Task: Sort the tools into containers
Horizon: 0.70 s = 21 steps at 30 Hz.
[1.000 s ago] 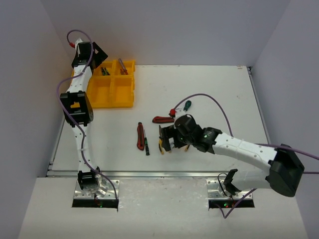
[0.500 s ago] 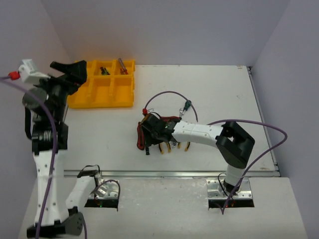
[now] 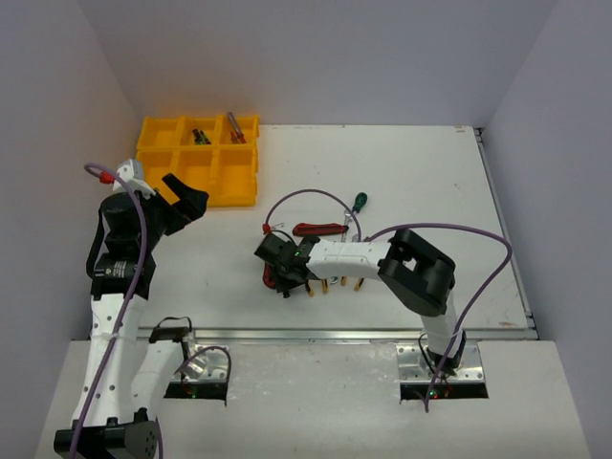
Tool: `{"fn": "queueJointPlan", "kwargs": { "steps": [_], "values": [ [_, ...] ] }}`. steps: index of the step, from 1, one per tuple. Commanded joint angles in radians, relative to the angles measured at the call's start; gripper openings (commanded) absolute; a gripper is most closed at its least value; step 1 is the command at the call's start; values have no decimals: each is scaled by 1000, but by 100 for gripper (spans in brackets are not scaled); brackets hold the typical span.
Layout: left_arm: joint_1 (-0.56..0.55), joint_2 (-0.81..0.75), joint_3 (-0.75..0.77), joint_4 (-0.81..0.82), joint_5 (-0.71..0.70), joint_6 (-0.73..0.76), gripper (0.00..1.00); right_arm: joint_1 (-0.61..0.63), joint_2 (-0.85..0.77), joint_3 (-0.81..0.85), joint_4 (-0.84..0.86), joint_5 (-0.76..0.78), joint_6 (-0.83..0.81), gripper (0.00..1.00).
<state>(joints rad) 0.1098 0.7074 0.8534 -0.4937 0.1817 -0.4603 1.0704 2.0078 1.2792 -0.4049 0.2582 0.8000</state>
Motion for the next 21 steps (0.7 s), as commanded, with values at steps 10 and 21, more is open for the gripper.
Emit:
{"fn": "queueJointPlan", "kwargs": {
  "steps": [10,21],
  "values": [
    [-10,-27,-103,120,153,44,100,2,-26,14,-66,93,68,5],
    [-119,139,-406,852,740,-335,100,-16,-513,-253,200,-46,-111,0]
  ]
}}
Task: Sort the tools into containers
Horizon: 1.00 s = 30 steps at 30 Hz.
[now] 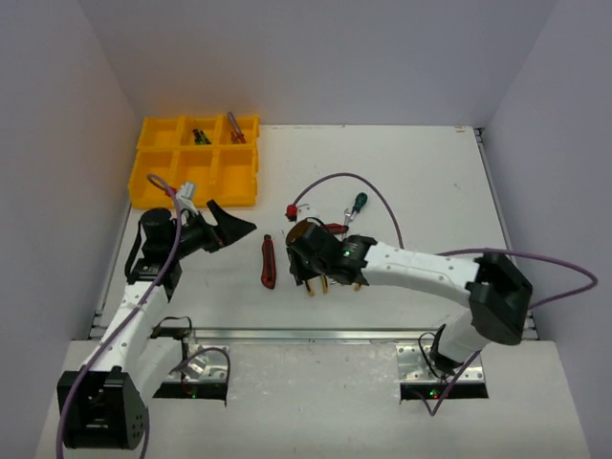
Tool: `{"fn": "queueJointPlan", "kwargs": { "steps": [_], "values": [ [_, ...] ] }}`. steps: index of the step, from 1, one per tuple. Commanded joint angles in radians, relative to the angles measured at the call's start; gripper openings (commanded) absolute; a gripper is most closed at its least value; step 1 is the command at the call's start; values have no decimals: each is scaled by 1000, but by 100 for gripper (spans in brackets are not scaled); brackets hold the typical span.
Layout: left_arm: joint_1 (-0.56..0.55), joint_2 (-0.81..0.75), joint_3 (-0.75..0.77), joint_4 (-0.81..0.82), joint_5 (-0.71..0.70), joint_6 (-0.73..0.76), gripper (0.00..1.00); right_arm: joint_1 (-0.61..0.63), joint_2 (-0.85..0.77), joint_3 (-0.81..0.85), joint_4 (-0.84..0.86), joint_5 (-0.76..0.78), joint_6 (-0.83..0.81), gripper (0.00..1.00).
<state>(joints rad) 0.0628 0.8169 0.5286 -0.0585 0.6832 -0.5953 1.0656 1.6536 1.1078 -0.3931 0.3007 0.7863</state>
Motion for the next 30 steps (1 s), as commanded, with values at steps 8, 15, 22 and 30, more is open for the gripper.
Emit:
{"fn": "queueJointPlan", "kwargs": {
  "steps": [8,15,22,30],
  "values": [
    [-339,131,-66,624,122,-306,79,-43,-475,-350,642,-409,-190,0],
    [-444,203,-31,684,99,-318,5,-54,-497,-345,641,-393,-189,0],
    [-459,201,18,485,-51,-240,0,-66,-521,-340,567,-257,-165,85],
    [-247,390,393,-72,-777,-95,0,-93,-662,-289,106,205,-123,99]
  ]
}}
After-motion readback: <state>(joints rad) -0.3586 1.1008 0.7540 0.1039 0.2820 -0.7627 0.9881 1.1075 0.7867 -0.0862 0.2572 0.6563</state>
